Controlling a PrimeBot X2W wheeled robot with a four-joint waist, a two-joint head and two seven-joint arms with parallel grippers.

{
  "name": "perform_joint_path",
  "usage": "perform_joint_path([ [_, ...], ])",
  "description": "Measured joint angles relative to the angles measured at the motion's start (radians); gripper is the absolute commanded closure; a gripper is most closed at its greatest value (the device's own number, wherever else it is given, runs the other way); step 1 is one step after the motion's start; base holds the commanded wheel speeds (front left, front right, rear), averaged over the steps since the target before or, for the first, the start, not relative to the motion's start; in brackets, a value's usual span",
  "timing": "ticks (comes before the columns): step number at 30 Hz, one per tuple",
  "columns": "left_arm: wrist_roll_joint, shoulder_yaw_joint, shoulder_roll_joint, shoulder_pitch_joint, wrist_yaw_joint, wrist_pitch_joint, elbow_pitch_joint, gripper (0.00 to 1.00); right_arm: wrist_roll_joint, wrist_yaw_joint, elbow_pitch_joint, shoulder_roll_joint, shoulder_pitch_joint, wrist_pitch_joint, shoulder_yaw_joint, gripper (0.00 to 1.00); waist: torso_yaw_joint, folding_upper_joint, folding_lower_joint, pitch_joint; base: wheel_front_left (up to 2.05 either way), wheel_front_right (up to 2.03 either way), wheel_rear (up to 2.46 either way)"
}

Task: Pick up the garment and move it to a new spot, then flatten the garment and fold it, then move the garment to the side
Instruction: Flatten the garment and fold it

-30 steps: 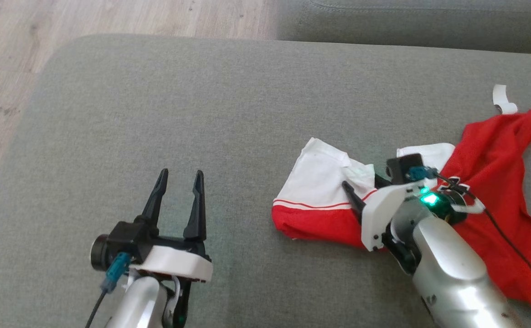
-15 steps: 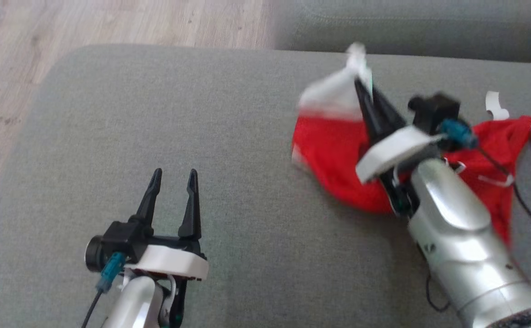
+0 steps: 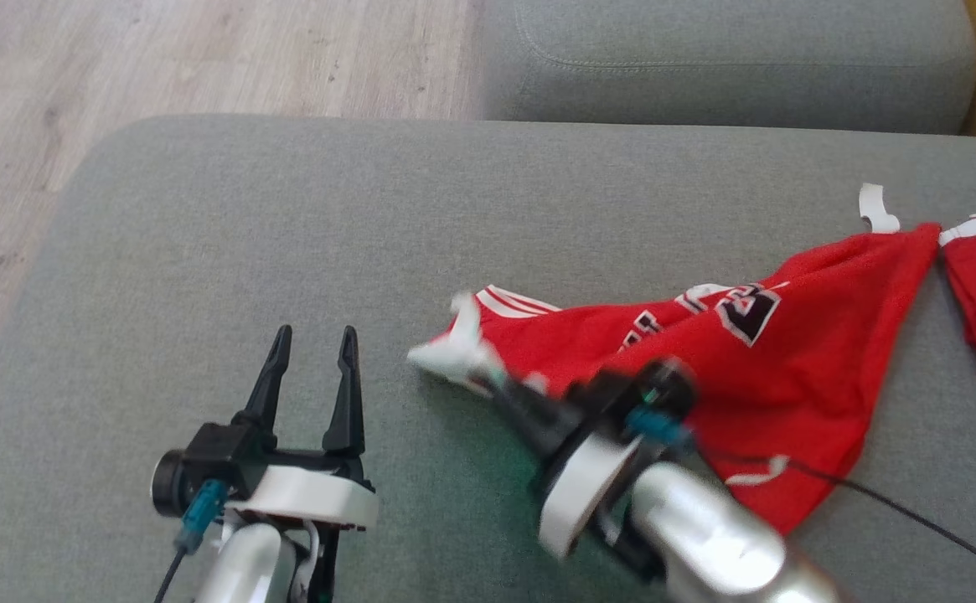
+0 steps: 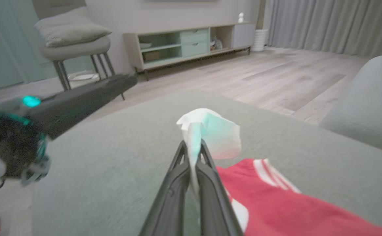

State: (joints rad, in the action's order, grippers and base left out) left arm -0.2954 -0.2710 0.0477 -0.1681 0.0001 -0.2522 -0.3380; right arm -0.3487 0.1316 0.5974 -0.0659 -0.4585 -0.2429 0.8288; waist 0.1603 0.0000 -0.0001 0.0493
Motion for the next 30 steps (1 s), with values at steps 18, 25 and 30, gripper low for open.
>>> perform_joint_path([
  [18, 0.017, 0.011, 0.0, 0.012, 0.0, 0.0, 0.001, 0.0, -0.021, 0.0, 0.035, 0.002, 0.007, -0.005, -0.066, 0.0, -0.054, 0.0, 0.0, -0.023, 0.0, 0.0, 0.0],
  [25, 0.017, 0.018, 0.0, 0.012, 0.0, 0.0, 0.018, 0.0, 0.13, 0.0, -0.051, 0.002, 0.096, -0.008, -0.487, 0.0, -0.098, 0.0, 0.0002, -0.015, 0.0, 0.0, 0.0],
  [30, 0.017, 0.022, 0.0, 0.013, 0.0, 0.0, 0.02, 0.0, 0.201, 0.0, -0.106, 0.002, 0.276, -0.008, -0.692, 0.0, -0.14, 0.0, 0.0001, -0.006, 0.0, 0.0, 0.0],
])
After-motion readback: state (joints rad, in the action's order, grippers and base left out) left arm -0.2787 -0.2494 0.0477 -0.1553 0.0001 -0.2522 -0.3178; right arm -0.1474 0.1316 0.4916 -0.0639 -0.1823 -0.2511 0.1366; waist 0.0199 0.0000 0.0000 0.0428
